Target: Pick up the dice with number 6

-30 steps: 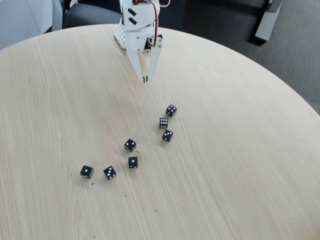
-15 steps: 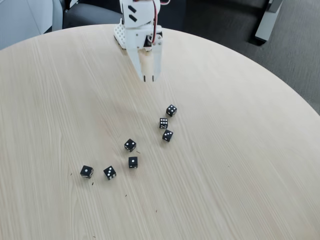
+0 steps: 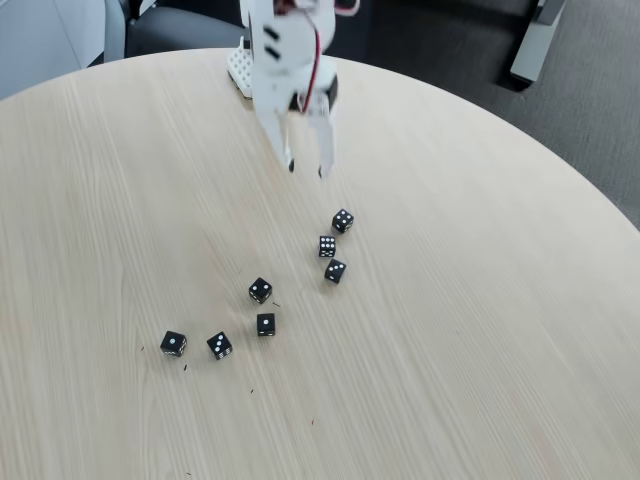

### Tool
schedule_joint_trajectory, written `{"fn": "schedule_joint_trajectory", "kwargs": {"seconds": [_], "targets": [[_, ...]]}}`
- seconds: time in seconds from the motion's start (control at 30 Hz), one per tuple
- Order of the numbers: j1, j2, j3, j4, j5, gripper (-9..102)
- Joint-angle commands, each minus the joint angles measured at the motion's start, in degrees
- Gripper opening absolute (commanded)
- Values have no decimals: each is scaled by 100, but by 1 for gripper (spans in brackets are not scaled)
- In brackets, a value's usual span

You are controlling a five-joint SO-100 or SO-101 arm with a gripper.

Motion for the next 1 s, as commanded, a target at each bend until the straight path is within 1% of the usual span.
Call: {"fn": "schedule_joint_trajectory", "kwargs": {"seconds": [0.0,0.13,0.37,0.8,0.97], "targets": [[44,-940,-747,0,369,17],[53,-1854,-1503,9,589,18],[44,-2681,-2162,9,914,20],[-44,-3674,-2250,-44,1099,22],[35,-3674,-2259,-79,817,22]]}}
